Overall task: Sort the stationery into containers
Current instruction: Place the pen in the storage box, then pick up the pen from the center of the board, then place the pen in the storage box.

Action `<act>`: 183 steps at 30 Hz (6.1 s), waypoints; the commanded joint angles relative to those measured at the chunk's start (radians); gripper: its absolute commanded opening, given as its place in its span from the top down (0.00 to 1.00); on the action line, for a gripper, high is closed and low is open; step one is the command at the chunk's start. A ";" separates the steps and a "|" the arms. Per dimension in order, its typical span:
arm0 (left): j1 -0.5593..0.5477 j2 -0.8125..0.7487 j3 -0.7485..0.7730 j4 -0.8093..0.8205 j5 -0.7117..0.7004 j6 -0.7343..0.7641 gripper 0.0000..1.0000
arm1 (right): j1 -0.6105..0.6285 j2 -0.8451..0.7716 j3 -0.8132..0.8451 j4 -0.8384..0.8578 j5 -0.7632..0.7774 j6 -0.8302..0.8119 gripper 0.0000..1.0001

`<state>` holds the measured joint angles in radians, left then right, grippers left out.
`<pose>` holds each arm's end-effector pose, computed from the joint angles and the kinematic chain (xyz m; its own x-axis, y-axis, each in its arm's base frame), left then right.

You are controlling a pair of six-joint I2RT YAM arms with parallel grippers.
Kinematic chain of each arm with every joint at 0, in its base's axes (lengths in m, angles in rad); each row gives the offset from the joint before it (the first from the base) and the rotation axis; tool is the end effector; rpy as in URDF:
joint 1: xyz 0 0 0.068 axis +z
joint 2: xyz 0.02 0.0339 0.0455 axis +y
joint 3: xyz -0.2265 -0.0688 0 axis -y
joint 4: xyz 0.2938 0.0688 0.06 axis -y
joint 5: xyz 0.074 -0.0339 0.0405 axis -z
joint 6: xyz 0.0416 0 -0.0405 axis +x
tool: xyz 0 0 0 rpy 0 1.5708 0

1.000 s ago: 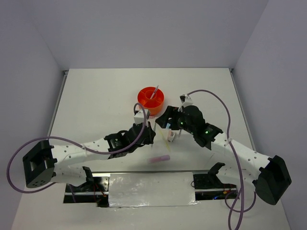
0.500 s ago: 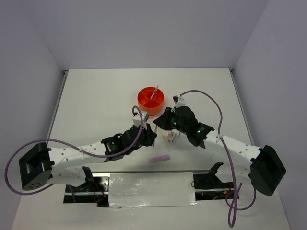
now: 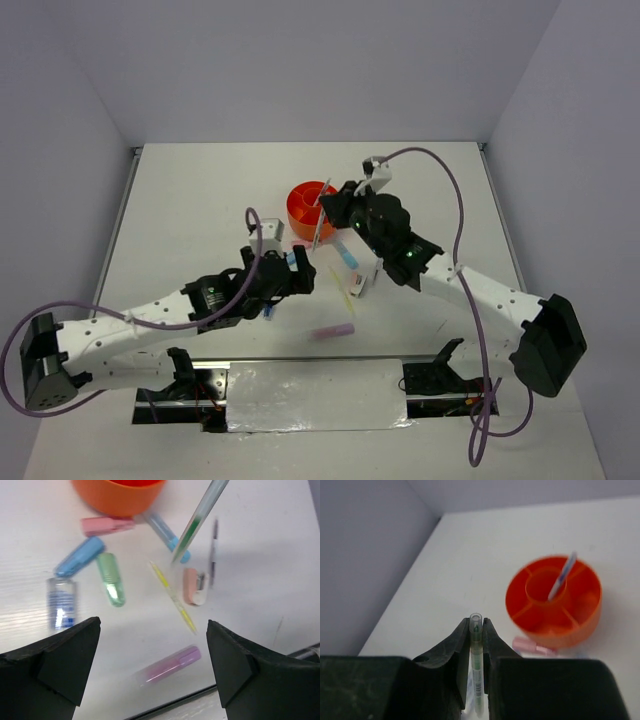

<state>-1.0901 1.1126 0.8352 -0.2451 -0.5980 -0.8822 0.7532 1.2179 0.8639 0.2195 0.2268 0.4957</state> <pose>0.1654 -0.2665 0.2398 -0.5383 -0.3479 -0.7676 0.1441 0.8594 -0.4906 0.2629 0.2337 0.2651 -0.3257 0.3299 -0.8860 -0.3967 0.8030 0.4448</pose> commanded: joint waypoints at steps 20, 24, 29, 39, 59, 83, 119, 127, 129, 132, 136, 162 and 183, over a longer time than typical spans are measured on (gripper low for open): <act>0.001 -0.395 0.013 -0.499 -0.145 -0.021 0.01 | -0.157 0.499 0.363 0.474 0.008 -0.324 1.00; 0.001 -0.378 -0.013 -0.473 -0.125 -0.012 0.01 | -0.155 0.512 0.293 0.538 0.002 -0.310 0.99; -0.001 -0.359 -0.034 -0.428 -0.105 -0.001 0.01 | -0.152 0.519 0.221 0.604 0.002 -0.301 0.94; 0.001 -0.272 -0.044 -0.307 -0.033 0.019 0.01 | -0.141 0.431 0.118 0.638 -0.050 -0.305 0.37; 0.001 0.625 0.548 -0.525 0.036 -0.520 0.03 | -0.163 -0.368 0.169 -0.647 0.353 -0.066 0.07; 0.039 0.978 0.785 -0.704 0.086 -0.753 0.14 | -0.164 -0.592 0.041 -0.669 0.141 -0.062 0.07; 0.056 0.828 0.401 -0.309 0.181 -0.505 1.00 | -0.193 -0.487 -0.071 -0.511 -0.099 0.010 0.05; 0.058 0.655 0.239 0.086 0.176 -0.194 1.00 | -0.216 -0.361 -0.155 -0.356 -0.185 0.066 0.06; 0.056 0.621 0.173 0.180 0.193 -0.108 1.00 | -0.216 -0.322 -0.152 -0.338 -0.201 0.075 0.06; 0.058 0.554 0.086 0.354 0.231 -0.051 1.00 | -0.215 -0.276 -0.181 -0.292 -0.205 0.101 0.08; 0.056 0.469 -0.005 0.516 0.260 -0.012 1.00 | -0.215 -0.236 -0.218 -0.230 -0.222 0.132 0.09; 0.058 0.287 -0.219 0.827 0.323 0.045 0.87 | -0.103 0.026 -0.284 0.030 -0.329 0.257 0.95; 0.056 -0.334 0.007 -0.427 0.102 -0.002 0.01 | -0.144 0.291 0.293 0.271 -0.018 -0.297 1.00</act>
<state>-1.0325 0.8520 0.8318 -0.5152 -0.5152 -0.9695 0.6197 1.4155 1.0939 0.3828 0.1486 0.3454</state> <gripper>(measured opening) 0.993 0.170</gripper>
